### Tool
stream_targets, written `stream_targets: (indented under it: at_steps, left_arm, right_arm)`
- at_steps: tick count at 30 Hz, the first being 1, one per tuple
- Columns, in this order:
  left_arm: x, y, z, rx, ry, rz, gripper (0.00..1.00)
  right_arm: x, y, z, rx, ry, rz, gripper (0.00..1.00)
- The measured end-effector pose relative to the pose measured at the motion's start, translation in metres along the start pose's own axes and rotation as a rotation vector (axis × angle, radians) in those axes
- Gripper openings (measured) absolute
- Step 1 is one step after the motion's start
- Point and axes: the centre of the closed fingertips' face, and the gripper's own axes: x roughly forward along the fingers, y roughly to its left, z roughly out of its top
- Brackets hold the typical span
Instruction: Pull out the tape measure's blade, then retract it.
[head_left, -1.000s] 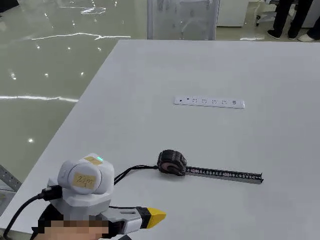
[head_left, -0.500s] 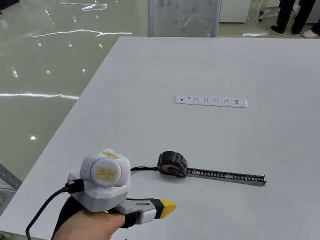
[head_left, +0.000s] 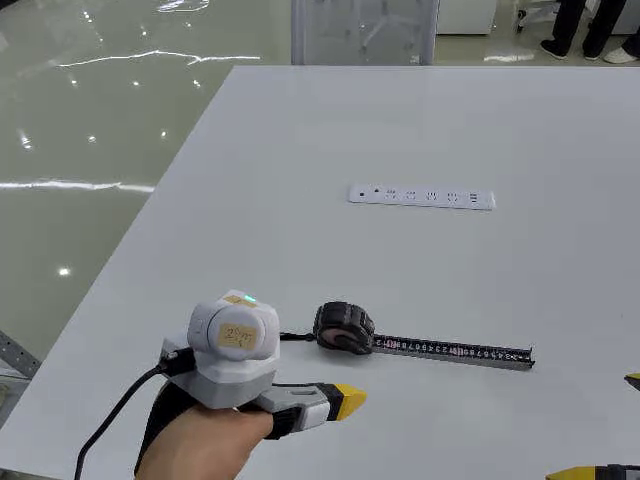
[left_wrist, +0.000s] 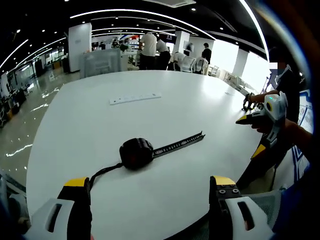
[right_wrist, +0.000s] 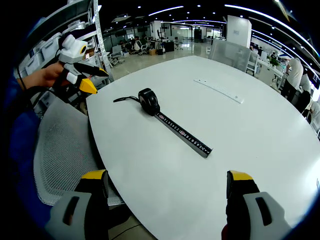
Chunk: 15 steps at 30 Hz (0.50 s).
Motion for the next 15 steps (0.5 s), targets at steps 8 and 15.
stream_targets:
  at_steps: [8, 15]
  left_arm:
    - [0.021, 0.001, -0.003, -0.012, 0.025, 0.002, 0.97]
    - [0.039, 0.005, 0.002, -0.026, 0.034, 0.014, 0.97]
  right_arm:
    - [0.015, -0.009, -0.001, -0.023, 0.024, 0.019, 0.94]
    - [0.027, -0.017, 0.000, -0.055, 0.046, 0.040, 0.92]
